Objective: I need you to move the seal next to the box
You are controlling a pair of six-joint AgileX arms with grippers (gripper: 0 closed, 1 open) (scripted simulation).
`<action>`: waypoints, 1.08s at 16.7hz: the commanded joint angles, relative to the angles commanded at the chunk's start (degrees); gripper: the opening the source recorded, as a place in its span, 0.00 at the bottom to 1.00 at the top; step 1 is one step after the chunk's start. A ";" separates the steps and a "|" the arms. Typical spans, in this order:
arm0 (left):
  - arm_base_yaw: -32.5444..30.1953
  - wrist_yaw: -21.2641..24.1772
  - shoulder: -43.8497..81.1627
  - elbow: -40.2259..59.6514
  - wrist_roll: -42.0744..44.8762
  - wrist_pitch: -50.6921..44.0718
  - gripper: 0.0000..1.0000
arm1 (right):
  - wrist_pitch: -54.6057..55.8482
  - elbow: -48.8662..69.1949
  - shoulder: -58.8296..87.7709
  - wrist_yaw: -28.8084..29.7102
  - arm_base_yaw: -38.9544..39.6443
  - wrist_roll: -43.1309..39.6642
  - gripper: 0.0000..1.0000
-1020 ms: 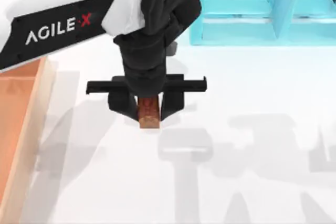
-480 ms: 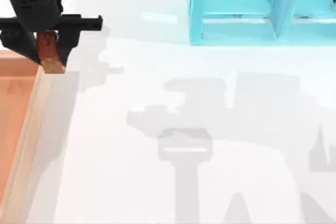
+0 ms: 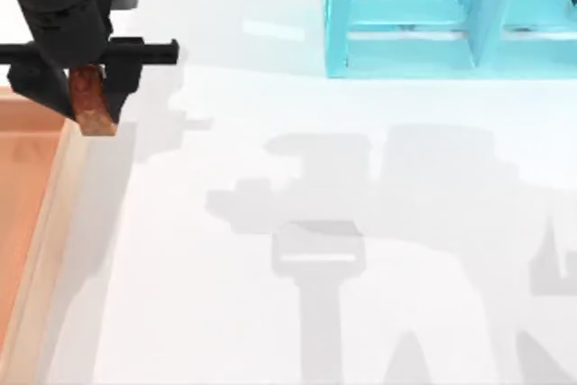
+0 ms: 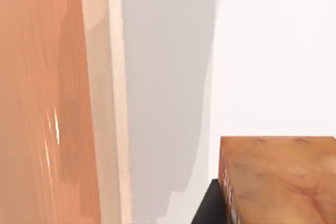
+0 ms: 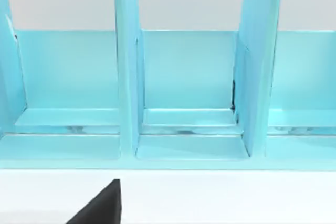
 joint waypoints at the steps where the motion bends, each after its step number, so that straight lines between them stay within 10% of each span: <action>1: 0.09 0.02 0.03 -1.98 -0.02 2.12 0.00 | 0.00 0.00 0.00 0.00 0.00 0.00 1.00; 10: 0.19 0.03 0.71 -9.98 0.11 10.22 0.00 | 0.00 0.00 0.00 0.00 0.00 0.00 1.00; 18: 0.19 0.03 0.71 -9.98 0.11 10.22 0.60 | 0.00 0.00 0.00 0.00 0.00 0.00 1.00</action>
